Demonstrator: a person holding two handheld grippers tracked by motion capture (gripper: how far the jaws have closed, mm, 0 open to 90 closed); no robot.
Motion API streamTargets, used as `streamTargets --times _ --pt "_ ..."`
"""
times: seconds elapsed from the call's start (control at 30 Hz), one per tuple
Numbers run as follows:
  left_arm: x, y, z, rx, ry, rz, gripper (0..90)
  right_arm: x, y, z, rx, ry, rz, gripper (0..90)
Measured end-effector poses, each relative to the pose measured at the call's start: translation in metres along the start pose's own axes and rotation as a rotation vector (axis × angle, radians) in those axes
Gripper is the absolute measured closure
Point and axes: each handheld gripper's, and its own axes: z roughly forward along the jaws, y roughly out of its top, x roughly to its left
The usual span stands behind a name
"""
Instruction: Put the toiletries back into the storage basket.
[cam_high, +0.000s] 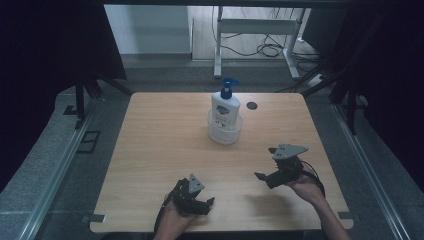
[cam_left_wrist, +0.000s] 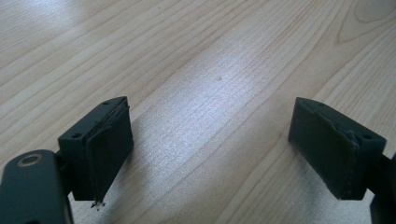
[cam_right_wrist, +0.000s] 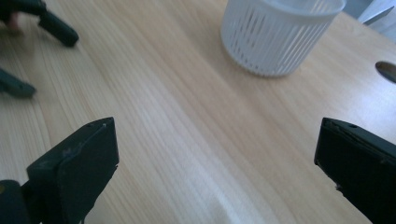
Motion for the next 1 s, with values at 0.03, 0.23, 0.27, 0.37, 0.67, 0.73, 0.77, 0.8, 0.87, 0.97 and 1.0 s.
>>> streamTargets --times 0.03,0.23,0.27,0.37,0.67,0.73,0.77,0.8,0.87,0.97,1.0 --pt "0.0 0.0 0.0 0.0 0.0 0.0 13.4 0.002 -0.003 0.001 0.007 0.002 -0.002 0.0" --pt "0.0 0.0 0.0 -0.003 0.001 -0.006 13.4 0.011 -0.019 0.009 0.022 0.014 0.001 0.0" --pt "-0.001 0.0 0.0 -0.003 0.001 -0.008 13.4 0.012 -0.021 0.01 0.023 0.019 0.007 0.0" --pt "-0.001 0.0 0.0 -0.003 0.002 -0.008 13.4 0.016 -0.03 0.015 0.026 0.027 0.02 0.0" --pt "-0.001 0.0 0.0 -0.003 0.003 -0.009 13.4 0.024 -0.052 0.031 0.046 0.066 0.078 0.0" --pt "-0.001 0.0 0.0 -0.001 0.003 -0.006 13.4 0.024 -0.056 0.034 0.05 0.073 0.091 0.0" --pt "-0.001 0.0 0.0 0.0 0.003 -0.006 13.4 0.025 -0.058 0.036 0.05 0.075 0.096 0.0" --pt "-0.001 0.0 0.0 -0.003 0.003 -0.008 13.4 0.025 -0.06 0.037 0.053 0.078 0.102 0.0" --pt "-0.001 0.0 0.0 -0.003 0.003 -0.009 13.4 0.025 -0.06 0.039 0.087 0.084 0.099 0.0" --pt "-0.002 0.0 0.0 -0.002 0.002 -0.012 13.3 0.027 -0.06 0.042 0.112 0.084 0.086 0.0" --pt "-0.002 0.0 0.0 -0.003 0.003 -0.012 13.1 0.027 -0.06 0.042 0.114 0.087 0.092 0.0"
